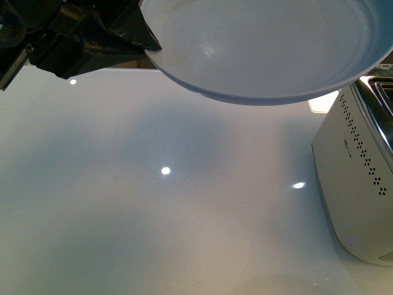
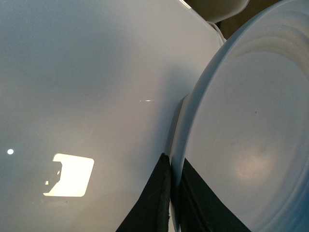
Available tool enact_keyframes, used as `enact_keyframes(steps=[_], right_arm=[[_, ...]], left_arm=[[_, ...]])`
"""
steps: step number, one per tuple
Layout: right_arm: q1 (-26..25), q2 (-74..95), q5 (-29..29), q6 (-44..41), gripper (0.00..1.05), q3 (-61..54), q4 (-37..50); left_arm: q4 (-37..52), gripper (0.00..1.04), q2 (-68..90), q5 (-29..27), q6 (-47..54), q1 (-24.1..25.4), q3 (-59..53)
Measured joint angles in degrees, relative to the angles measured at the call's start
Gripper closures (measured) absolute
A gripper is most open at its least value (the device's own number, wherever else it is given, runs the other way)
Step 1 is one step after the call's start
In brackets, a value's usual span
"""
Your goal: Left arm holds plate, right arm toasts bread
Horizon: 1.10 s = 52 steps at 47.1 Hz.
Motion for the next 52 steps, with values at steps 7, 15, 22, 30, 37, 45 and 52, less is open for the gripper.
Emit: enact_keyframes(steps=[7,15,22,30,37,45,52], right_arm=[[0.0,0.0,0.0,0.0,0.37,0.0,0.0],[0.0,0.0,0.0,0.1,0.07,0.0,0.0],[0.0,0.0,0.0,0.1,0.09,0.0,0.0],[0.0,0.0,0.0,0.1,0.09,0.0,0.0],[0.0,0.0,0.0,0.1,0.09,0.0,0.0],[0.0,0.0,0.0,0.1,0.09,0.0,0.0],[0.0,0.0,0.0,0.1,0.09,0.0,0.0]], left_arm=[[0.0,1.02,0.0,0.0,0.0,0.0,0.0],[0.0,1.02,0.0,0.0,0.0,0.0,0.0],[0.0,1.02,0.0,0.0,0.0,0.0,0.0],[0.0,1.02,0.0,0.0,0.0,0.0,0.0],[0.0,1.02,0.0,0.0,0.0,0.0,0.0],[0.0,1.02,0.0,0.0,0.0,0.0,0.0],[9.2,1.02,-0.1,1.9,-1.4,0.0,-1.6]])
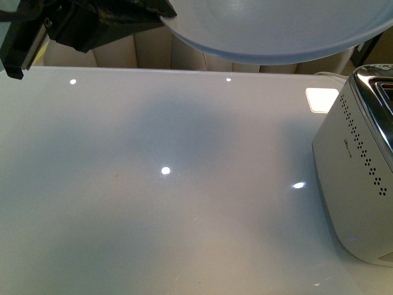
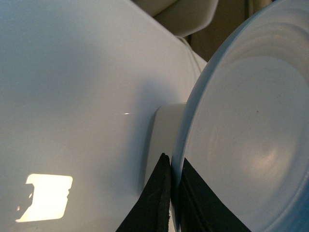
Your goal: Left arm holds plate, right arm toasts bread
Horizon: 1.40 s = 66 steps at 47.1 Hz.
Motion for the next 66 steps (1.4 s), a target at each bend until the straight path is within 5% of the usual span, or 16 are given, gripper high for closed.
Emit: enact_keyframes(steps=[18,32,53,54,66], right_arm=[[0.0,0.0,0.0,0.0,0.09,0.0,0.0],[0.0,0.0,0.0,0.0,0.09,0.0,0.0],[0.0,0.0,0.0,0.0,0.09,0.0,0.0],[0.0,0.0,0.0,0.0,0.09,0.0,0.0],[0.0,0.0,0.0,0.0,0.09,0.0,0.0]], left_arm=[[-4.6,1.02,0.7,0.7,2.9,0.6,1.7],[-7.3,1.02,5.9,2.3,10.8,7.5,7.0],[-6.6,1.02,13.0,5.1,25.7,26.1,7.4],[-2.0,1.02,16.4,5.9,34.1,35.3,0.8],[2.1,1.02,20.1,8.9,39.8,41.8,-4.3]])
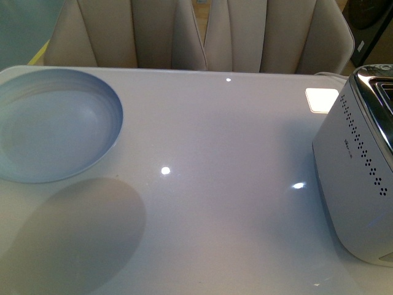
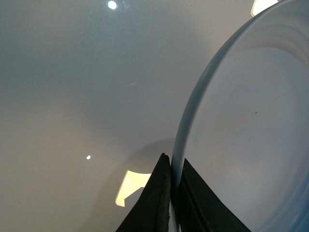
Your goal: Left arm holds plate, right arm toasts bread
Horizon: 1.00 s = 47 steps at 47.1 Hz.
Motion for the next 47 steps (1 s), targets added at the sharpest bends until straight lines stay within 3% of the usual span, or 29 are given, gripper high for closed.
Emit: enact_keyframes(steps=[20,47], right_arm=[[0.0,0.0,0.0,0.0,0.09,0.0,0.0],[0.0,0.0,0.0,0.0,0.09,0.0,0.0]], left_arm=[[6.3,1.02,10.4,2.6,8.7,8.4,-3.6],[12.6,1.02,21.7,5.6,11.1,10.6,-4.1]])
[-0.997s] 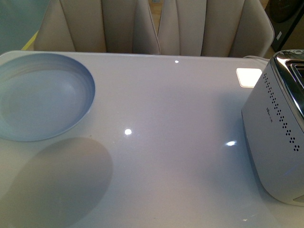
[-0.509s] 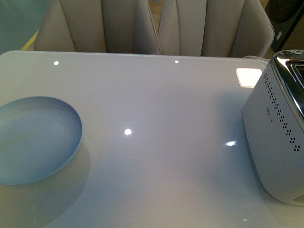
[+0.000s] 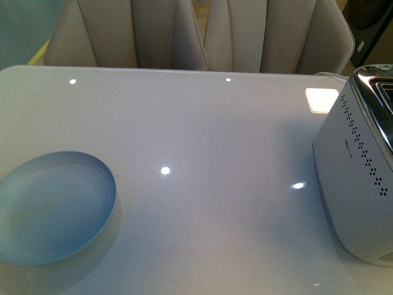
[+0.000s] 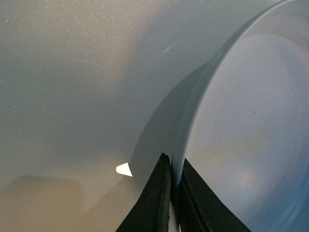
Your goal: Left arm holds plate, right arm toasts bread
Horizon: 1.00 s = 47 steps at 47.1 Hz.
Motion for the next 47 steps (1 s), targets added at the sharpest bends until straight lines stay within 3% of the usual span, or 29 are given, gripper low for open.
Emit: enact_keyframes(steps=[21,29,47], right_arm=[[0.0,0.0,0.0,0.0,0.09,0.0,0.0],[0.0,0.0,0.0,0.0,0.09,0.0,0.0],[0.0,0.0,0.0,0.0,0.09,0.0,0.0]], left_arm=[[1.0,1.01,3.3,0.8,2.2,2.1,0.2],[1.6,0.73,3.5,0.8,2.2,2.0,0.2],[2.8,0.22,1.8,0.9,0.5,1.7,0.2]])
